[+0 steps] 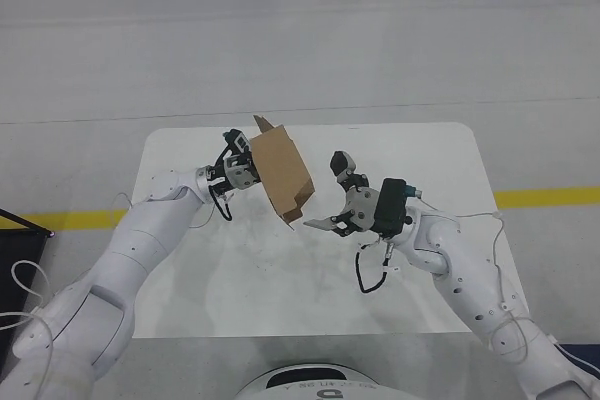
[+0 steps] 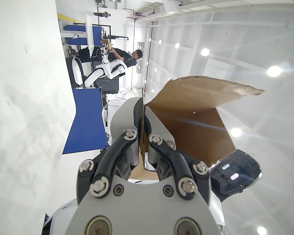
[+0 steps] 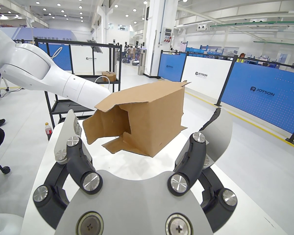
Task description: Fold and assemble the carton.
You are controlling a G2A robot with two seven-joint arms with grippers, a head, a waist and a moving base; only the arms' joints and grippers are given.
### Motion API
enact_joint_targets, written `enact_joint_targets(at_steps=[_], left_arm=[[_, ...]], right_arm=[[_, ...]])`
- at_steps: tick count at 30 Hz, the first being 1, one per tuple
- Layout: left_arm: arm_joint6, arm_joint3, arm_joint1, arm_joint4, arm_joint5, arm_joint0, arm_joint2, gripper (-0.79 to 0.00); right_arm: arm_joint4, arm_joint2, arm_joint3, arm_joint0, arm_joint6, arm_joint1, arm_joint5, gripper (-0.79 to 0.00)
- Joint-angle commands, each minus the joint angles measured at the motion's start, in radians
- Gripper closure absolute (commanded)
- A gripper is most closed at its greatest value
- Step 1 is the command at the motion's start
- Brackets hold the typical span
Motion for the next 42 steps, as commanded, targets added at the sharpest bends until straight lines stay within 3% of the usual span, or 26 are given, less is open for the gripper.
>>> enact_joint_targets(at_steps=[1, 3, 9, 13, 18, 26, 31, 42], left_arm=[[0.000, 0.000, 0.000, 0.000, 0.000, 0.000, 0.000, 0.000], [0.019, -0.002, 0.000, 0.008, 0.016, 0.008, 0.003, 0.000], [-0.004, -0.002, -0.011, -0.029, 0.313, 0.038, 0.015, 0.000], [-0.058, 0.034, -0.022, -0.056, 0.385, 0.033, 0.009, 0.000], [-0.066, 0.077, -0.037, -0.014, 0.389, 0.017, 0.016, 0.000], [-0.064, 0.114, -0.053, 0.009, 0.313, 0.008, -0.005, 0.000], [-0.011, 0.126, -0.063, 0.095, 0.256, 0.007, 0.007, 0.000], [-0.014, 0.126, -0.065, 0.095, 0.249, 0.008, 0.004, 0.000]], right_arm=[[0.000, 0.000, 0.000, 0.000, 0.000, 0.000, 0.000, -0.785], [0.012, 0.000, -0.004, -0.003, -0.005, -0.001, 0.001, -0.785], [0.042, 0.015, -0.005, -0.016, -0.036, -0.005, 0.014, -0.785], [0.033, 0.001, -0.006, -0.008, -0.008, -0.013, 0.068, -0.785], [0.017, -0.014, -0.010, -0.004, -0.010, -0.021, 0.092, -0.785], [-0.047, -0.028, -0.013, -0.003, -0.009, -0.030, 0.137, -0.785], [-0.007, -0.033, -0.004, -0.009, -0.024, -0.037, 0.137, -0.785], [-0.027, -0.059, -0.003, 0.021, 0.064, -0.056, 0.229, -0.785]])
